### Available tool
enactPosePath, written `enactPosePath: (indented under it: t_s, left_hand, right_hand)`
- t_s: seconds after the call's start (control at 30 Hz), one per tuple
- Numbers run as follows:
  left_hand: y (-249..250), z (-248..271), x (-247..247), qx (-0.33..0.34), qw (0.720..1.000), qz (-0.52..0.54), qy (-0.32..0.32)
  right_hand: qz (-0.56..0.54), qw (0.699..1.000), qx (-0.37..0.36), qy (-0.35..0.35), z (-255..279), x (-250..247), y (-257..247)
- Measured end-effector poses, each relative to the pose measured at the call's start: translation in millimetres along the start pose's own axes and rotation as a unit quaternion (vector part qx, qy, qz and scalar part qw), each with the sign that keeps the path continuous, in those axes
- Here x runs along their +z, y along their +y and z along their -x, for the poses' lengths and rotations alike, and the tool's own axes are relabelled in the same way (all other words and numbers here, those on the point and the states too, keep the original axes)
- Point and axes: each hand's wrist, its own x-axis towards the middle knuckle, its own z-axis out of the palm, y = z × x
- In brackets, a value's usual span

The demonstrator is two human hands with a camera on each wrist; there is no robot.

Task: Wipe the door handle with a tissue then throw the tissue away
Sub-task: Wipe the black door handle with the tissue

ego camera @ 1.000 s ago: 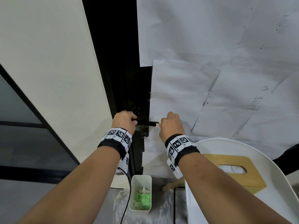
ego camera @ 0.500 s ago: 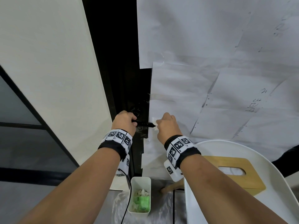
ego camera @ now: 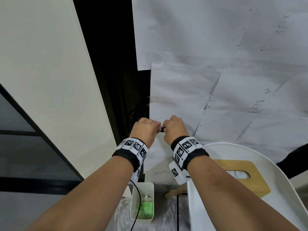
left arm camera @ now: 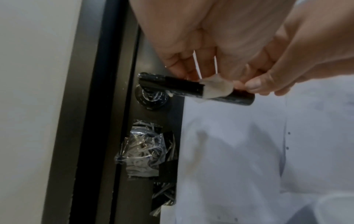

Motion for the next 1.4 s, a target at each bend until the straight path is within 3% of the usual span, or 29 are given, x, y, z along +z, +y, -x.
enactPosePath:
  t_s: [0.17, 0.3, 0.53, 0.77, 0.9, 1.13, 1.4]
  left_hand:
    - [-8, 0, 3, -0.010, 0.997, -0.070, 0.020]
    - [-26, 19, 1, 0.005, 0.993, -0.061, 0.098]
    - [-49, 26, -7, -0.021, 0.992, -0.055, 0.114]
    - [-24, 16, -25, -0.200, 0.978, 0.017, 0.056]
    - [-33, 7, -24, -0.224, 0.974, 0.025, 0.013]
    - [-37, -12, -28, -0.324, 0.937, 0.127, 0.041]
    - [-51, -3, -10, -0.364, 0.890, 0.272, 0.036]
  right_hand:
    - [0.019, 1.000, -0.019, 0.000, -1, 3, -3]
    - [0.041, 0.998, -0.053, -0.001, -2, 0, -9]
    - [0.052, 0.995, -0.079, -0.008, -5, 1, -19]
    - [0.059, 0.995, -0.081, -0.024, -6, -4, -25]
    - [0.065, 0.994, -0.077, -0.037, -7, -6, -27]
    - [0.072, 0.993, -0.077, -0.049, -7, -8, -29]
    - [0.078, 0.992, -0.083, -0.047, -7, -8, -28]
